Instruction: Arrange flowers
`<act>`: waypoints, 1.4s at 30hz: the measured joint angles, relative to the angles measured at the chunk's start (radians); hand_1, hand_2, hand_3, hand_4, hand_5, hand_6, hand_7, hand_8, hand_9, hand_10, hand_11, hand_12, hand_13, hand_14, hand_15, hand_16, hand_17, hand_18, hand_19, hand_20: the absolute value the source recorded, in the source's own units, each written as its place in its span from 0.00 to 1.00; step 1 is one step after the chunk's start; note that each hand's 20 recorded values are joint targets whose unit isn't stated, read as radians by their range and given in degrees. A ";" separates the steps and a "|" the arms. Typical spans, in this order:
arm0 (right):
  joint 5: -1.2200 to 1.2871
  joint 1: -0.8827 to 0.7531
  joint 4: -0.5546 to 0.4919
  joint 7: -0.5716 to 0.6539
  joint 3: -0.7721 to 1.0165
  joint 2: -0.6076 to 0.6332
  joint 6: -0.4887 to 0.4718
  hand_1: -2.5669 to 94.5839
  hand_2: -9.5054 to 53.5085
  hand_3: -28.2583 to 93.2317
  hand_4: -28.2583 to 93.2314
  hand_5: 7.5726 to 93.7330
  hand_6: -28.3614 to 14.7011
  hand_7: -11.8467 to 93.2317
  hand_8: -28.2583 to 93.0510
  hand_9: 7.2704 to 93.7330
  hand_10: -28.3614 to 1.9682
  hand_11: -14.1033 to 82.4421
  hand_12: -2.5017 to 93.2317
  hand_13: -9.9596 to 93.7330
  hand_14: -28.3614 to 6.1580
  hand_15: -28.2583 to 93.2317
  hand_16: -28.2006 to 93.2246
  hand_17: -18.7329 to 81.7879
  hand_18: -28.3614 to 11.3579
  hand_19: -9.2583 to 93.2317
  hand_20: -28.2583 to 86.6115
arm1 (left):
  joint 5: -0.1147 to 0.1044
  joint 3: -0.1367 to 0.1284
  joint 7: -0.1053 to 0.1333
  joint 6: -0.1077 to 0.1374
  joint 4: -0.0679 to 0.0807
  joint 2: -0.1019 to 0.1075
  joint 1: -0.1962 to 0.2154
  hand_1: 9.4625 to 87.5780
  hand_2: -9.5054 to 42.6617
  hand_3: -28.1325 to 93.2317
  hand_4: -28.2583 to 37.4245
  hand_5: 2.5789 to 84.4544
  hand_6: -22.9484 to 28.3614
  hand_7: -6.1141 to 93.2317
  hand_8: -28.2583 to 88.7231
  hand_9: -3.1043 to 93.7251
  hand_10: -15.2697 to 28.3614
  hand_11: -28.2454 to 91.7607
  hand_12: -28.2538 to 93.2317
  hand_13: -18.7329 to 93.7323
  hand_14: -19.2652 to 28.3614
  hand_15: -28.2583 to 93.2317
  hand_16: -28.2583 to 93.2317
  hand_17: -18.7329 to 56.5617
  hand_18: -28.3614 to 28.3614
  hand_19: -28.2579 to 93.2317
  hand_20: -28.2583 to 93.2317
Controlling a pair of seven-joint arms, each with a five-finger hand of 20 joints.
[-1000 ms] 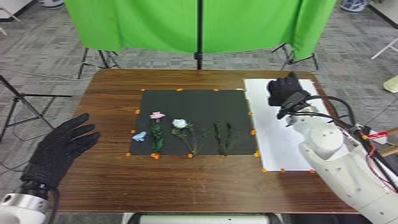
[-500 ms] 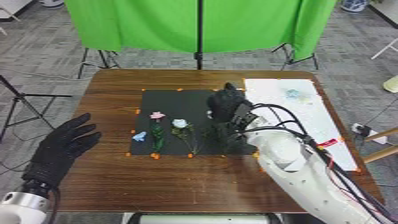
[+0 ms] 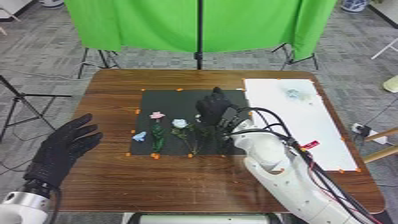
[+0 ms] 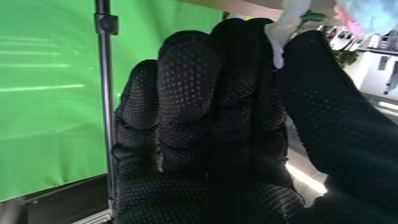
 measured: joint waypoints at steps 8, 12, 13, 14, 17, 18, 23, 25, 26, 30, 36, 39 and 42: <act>-0.015 -0.020 -0.042 0.000 0.022 -0.004 -0.181 0.28 0.00 0.95 0.00 0.64 0.74 0.55 0.04 0.74 0.75 0.63 0.34 0.78 0.75 0.72 0.44 0.39 0.26 0.79 0.62 | 0.000 0.001 0.000 0.000 0.000 0.000 0.000 0.22 0.18 0.83 0.08 0.39 0.49 0.35 0.13 0.34 0.64 0.50 0.35 0.40 0.72 0.60 0.22 0.18 0.90 0.65 0.30; 0.001 -0.047 -0.083 -0.002 0.054 -0.005 -0.205 0.23 0.00 0.94 0.00 0.62 0.70 0.54 0.03 0.71 0.70 0.62 0.33 0.76 0.72 0.73 0.44 0.37 0.25 0.79 0.62 | 0.000 0.000 0.000 0.000 0.000 -0.001 0.001 0.22 0.18 0.83 0.07 0.39 0.49 0.35 0.13 0.33 0.64 0.50 0.35 0.40 0.72 0.60 0.22 0.18 0.90 0.65 0.30; 0.017 -0.055 -0.098 -0.002 0.066 -0.005 -0.210 0.21 0.00 0.93 0.00 0.61 0.69 0.53 0.03 0.70 0.69 0.62 0.33 0.75 0.71 0.73 0.44 0.37 0.24 0.78 0.62 | 0.000 0.000 0.000 0.000 0.000 -0.001 0.001 0.22 0.18 0.83 0.07 0.39 0.49 0.35 0.13 0.33 0.64 0.50 0.35 0.40 0.72 0.60 0.22 0.18 0.90 0.65 0.30; 0.043 -0.064 -0.115 -0.001 0.078 -0.005 -0.216 0.21 0.00 0.93 0.00 0.61 0.68 0.52 0.03 0.69 0.67 0.62 0.33 0.75 0.70 0.73 0.44 0.37 0.24 0.78 0.62 | 0.000 0.000 0.000 0.000 0.000 -0.001 0.001 0.22 0.18 0.83 0.07 0.39 0.49 0.35 0.13 0.33 0.64 0.50 0.35 0.40 0.72 0.60 0.22 0.18 0.90 0.65 0.30; 0.157 -0.086 -0.167 0.008 0.117 -0.003 -0.234 0.19 0.02 0.93 0.00 0.58 0.65 0.49 0.04 0.68 0.64 0.61 0.33 0.73 0.67 0.74 0.43 0.36 0.22 0.78 0.62 | 0.000 -0.001 0.001 0.000 0.000 -0.001 0.002 0.22 0.18 0.83 0.08 0.39 0.49 0.35 0.13 0.33 0.64 0.50 0.35 0.40 0.72 0.60 0.22 0.18 0.90 0.65 0.30; 0.195 -0.090 -0.180 0.013 0.127 -0.003 -0.237 0.18 0.02 0.93 0.00 0.58 0.65 0.48 0.05 0.67 0.64 0.61 0.33 0.73 0.66 0.74 0.43 0.36 0.22 0.78 0.62 | 0.000 -0.001 0.001 0.000 0.000 -0.001 0.002 0.22 0.18 0.83 0.08 0.39 0.49 0.35 0.13 0.33 0.64 0.50 0.35 0.40 0.72 0.60 0.22 0.18 0.90 0.65 0.30; 0.264 -0.091 -0.218 0.048 0.175 0.004 -0.232 0.18 0.13 0.96 0.00 0.41 0.61 0.44 0.07 0.43 0.54 0.54 0.29 0.49 0.59 0.68 0.36 0.30 0.22 0.71 0.59 | 0.000 -0.001 0.001 0.000 0.000 -0.003 0.002 0.22 0.18 0.83 0.08 0.39 0.49 0.34 0.13 0.33 0.64 0.50 0.35 0.40 0.72 0.60 0.22 0.18 0.90 0.65 0.30; 0.218 -0.082 -0.215 0.087 0.192 0.017 -0.225 0.19 0.15 0.97 0.00 0.30 0.57 0.41 0.08 0.29 0.51 0.46 0.27 0.37 0.51 0.56 0.35 0.26 0.20 0.67 0.53 | 0.001 -0.001 0.002 0.000 0.000 -0.003 0.002 0.22 0.18 0.83 0.08 0.39 0.49 0.35 0.13 0.33 0.64 0.50 0.35 0.40 0.72 0.60 0.22 0.18 0.90 0.65 0.30; 0.190 -0.074 -0.208 0.117 0.199 0.026 -0.226 0.20 0.15 0.97 0.00 0.25 0.55 0.38 0.09 0.23 0.49 0.40 0.27 0.32 0.47 0.49 0.37 0.24 0.19 0.64 0.49 | 0.001 -0.001 0.003 0.000 -0.001 -0.003 0.002 0.22 0.18 0.83 0.08 0.39 0.49 0.35 0.13 0.33 0.64 0.50 0.35 0.40 0.72 0.60 0.22 0.18 0.90 0.65 0.30; 0.170 -0.021 -0.132 0.275 0.231 0.085 -0.277 0.21 0.12 0.97 0.00 0.16 0.48 0.32 0.13 0.12 0.48 0.28 0.29 0.22 0.39 0.31 0.46 0.18 0.17 0.60 0.39 | 0.001 -0.002 0.007 0.001 -0.002 -0.004 0.007 0.22 0.18 0.83 0.08 0.39 0.49 0.35 0.13 0.33 0.64 0.50 0.35 0.40 0.72 0.60 0.22 0.18 0.90 0.65 0.30; 0.203 0.031 0.091 0.365 0.327 0.192 -0.312 0.23 0.03 0.97 0.00 0.16 0.48 0.36 0.12 0.11 0.51 0.26 0.30 0.27 0.34 0.24 0.46 0.19 0.15 0.60 0.36 | 0.000 -0.008 0.014 0.001 -0.002 -0.004 0.018 0.22 0.18 0.83 0.08 0.39 0.49 0.35 0.13 0.34 0.64 0.50 0.35 0.40 0.72 0.60 0.22 0.18 0.90 0.65 0.30; 0.209 0.014 0.156 0.367 0.400 0.228 -0.305 0.24 0.00 0.98 0.00 0.20 0.51 0.41 0.09 0.18 0.51 0.31 0.27 0.33 0.40 0.28 0.44 0.23 0.15 0.61 0.36 | 0.000 -0.010 0.014 0.001 -0.002 -0.004 0.020 0.22 0.19 0.82 0.07 0.39 0.49 0.35 0.13 0.34 0.64 0.50 0.35 0.40 0.72 0.60 0.22 0.18 0.90 0.65 0.30; 0.198 -0.005 0.176 0.367 0.424 0.257 -0.312 0.24 0.00 0.98 0.00 0.23 0.53 0.45 0.06 0.21 0.52 0.38 0.25 0.34 0.46 0.35 0.42 0.25 0.19 0.63 0.37 | 0.000 -0.010 0.014 0.001 -0.002 -0.004 0.020 0.23 0.19 0.82 0.07 0.39 0.49 0.34 0.13 0.34 0.64 0.50 0.35 0.40 0.72 0.60 0.22 0.18 0.90 0.65 0.30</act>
